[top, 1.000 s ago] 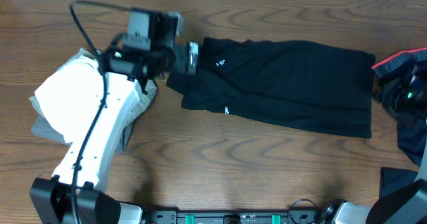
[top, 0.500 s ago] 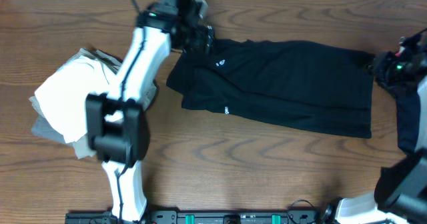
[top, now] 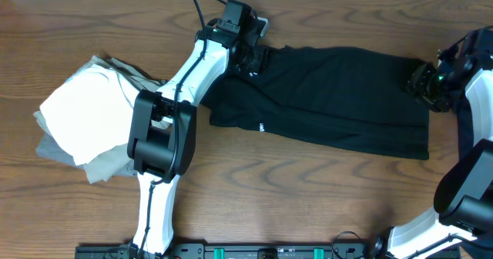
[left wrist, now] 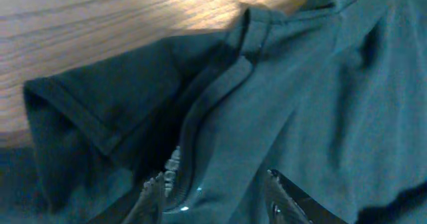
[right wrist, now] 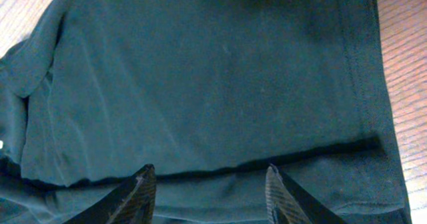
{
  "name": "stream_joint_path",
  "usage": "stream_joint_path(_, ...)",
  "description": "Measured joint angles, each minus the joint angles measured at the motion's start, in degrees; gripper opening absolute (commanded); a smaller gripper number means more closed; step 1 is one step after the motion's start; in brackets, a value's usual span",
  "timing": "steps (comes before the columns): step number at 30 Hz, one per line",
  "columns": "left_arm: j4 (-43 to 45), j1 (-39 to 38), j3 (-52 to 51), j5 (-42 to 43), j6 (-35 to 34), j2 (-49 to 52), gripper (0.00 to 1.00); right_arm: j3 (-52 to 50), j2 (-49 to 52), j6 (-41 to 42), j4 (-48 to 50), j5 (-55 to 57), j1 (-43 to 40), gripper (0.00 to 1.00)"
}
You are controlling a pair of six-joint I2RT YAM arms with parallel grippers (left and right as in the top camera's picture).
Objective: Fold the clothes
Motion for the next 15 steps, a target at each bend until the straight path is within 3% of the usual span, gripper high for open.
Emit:
stream_joint_path(5, 0.2, 0.0, 0.0, -2.9, 0.0, 1.0, 0.5, 0.0, 0.0, 0.0, 0.2, 0.0, 0.0, 0.49)
stream_joint_path(9, 0.1, 0.0, 0.0, -4.3, -0.1, 2.3, 0.41, 0.0, 0.0, 0.0, 0.2, 0.0, 0.0, 0.49)
stream_joint_path(12, 0.0, 0.0, 0.0, -4.9, -0.3, 2.7, 0.19, 0.0, 0.0, 0.0, 0.2, 0.0, 0.0, 0.48)
stream_joint_path(13, 0.1, 0.0, 0.0, -5.1, -0.1, 2.7, 0.06, 0.0, 0.0, 0.0, 0.2, 0.0, 0.0, 0.48)
stream_joint_path(15, 0.1, 0.0, 0.0, -5.3, 0.0, 2.7, 0.06, 0.0, 0.0, 0.0, 0.3, 0.0, 0.0, 0.48)
